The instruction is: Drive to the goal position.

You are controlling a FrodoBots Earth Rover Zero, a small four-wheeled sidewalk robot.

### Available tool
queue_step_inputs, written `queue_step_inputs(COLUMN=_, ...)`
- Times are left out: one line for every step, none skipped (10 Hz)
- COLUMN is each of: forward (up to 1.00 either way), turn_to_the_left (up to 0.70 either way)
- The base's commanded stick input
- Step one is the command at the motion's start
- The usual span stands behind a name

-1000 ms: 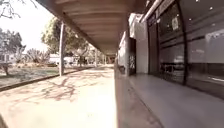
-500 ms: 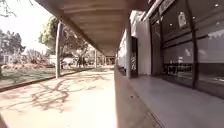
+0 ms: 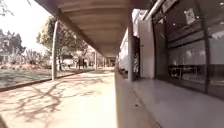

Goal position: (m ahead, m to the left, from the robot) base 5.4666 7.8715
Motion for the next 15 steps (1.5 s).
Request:
queue_step_inputs(forward=0.7, turn_to_the_left=0.0)
queue_step_inputs(forward=0.7, turn_to_the_left=0.0)
queue_step_inputs(forward=0.7, turn_to_the_left=0.0)
queue_step_inputs(forward=0.7, turn_to_the_left=0.0)
queue_step_inputs(forward=0.7, turn_to_the_left=0.0)
queue_step_inputs(forward=0.7, turn_to_the_left=0.0)
queue_step_inputs(forward=0.7, turn_to_the_left=0.0)
queue_step_inputs(forward=0.7, turn_to_the_left=0.0)
queue_step_inputs(forward=0.7, turn_to_the_left=0.0)
queue_step_inputs(forward=0.7, turn_to_the_left=0.0)
queue_step_inputs(forward=0.7, turn_to_the_left=0.0)
queue_step_inputs(forward=0.7, turn_to_the_left=0.0)
queue_step_inputs(forward=0.7, turn_to_the_left=0.0)
queue_step_inputs(forward=0.7, turn_to_the_left=0.0)
queue_step_inputs(forward=0.7, turn_to_the_left=0.0)
